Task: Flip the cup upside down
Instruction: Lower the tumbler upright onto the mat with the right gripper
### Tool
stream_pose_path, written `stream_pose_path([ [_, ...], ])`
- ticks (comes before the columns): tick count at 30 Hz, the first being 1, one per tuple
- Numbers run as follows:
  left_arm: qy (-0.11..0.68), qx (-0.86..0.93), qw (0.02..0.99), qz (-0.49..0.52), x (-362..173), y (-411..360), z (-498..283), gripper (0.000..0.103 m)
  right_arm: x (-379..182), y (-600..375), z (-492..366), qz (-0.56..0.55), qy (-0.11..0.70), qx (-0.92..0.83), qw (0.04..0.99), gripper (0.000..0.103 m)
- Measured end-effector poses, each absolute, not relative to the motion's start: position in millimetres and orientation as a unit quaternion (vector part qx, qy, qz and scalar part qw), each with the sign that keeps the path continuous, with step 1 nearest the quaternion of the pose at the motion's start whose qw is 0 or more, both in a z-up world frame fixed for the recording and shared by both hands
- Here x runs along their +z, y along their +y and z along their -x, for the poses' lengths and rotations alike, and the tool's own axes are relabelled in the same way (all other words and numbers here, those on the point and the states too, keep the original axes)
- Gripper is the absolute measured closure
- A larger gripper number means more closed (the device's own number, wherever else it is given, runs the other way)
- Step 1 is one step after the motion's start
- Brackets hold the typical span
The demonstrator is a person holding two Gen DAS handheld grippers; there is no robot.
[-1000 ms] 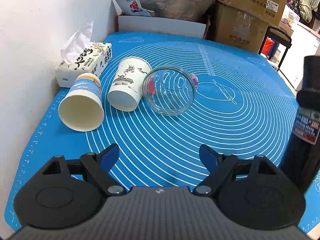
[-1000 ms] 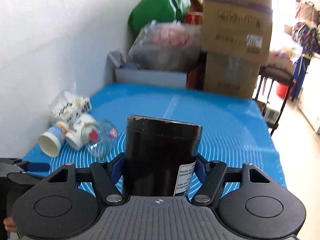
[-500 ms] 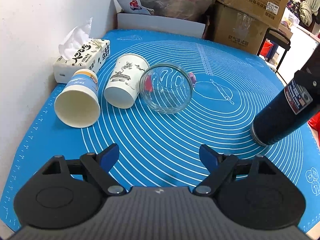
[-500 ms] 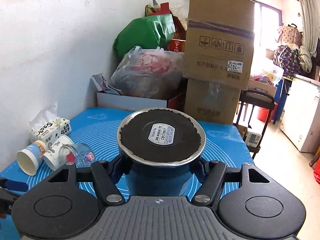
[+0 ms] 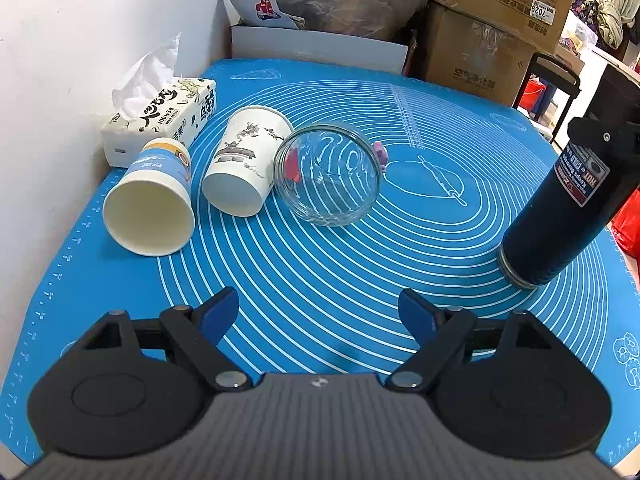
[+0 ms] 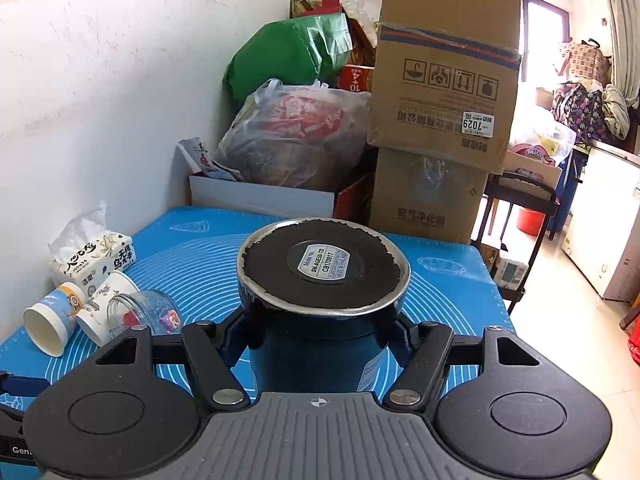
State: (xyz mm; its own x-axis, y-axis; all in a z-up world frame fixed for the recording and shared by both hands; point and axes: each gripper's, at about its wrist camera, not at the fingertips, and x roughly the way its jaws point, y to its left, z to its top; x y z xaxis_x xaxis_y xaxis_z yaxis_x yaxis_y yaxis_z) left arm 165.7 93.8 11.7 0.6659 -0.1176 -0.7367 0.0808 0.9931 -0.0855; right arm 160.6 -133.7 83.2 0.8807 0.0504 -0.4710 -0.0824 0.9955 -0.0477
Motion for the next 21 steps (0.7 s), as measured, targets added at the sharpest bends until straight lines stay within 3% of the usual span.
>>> stream_pose_path([
  [11,0.402,-0.068,0.913,0.016,12,90,-166,0.016,83,-131,-162,0.039,0.243,0.039,0.969,0.02],
  [16,0.394,-0.076,0.916,0.01,17,82,-157,0.016,86,-137,-152,0.021,0.248,0.04,0.968,0.005],
  [21,0.371,-0.086,0.925,0.015,27,76,-138,0.016,91,-148,-121,0.006,0.252,0.043,0.967,0.0],
])
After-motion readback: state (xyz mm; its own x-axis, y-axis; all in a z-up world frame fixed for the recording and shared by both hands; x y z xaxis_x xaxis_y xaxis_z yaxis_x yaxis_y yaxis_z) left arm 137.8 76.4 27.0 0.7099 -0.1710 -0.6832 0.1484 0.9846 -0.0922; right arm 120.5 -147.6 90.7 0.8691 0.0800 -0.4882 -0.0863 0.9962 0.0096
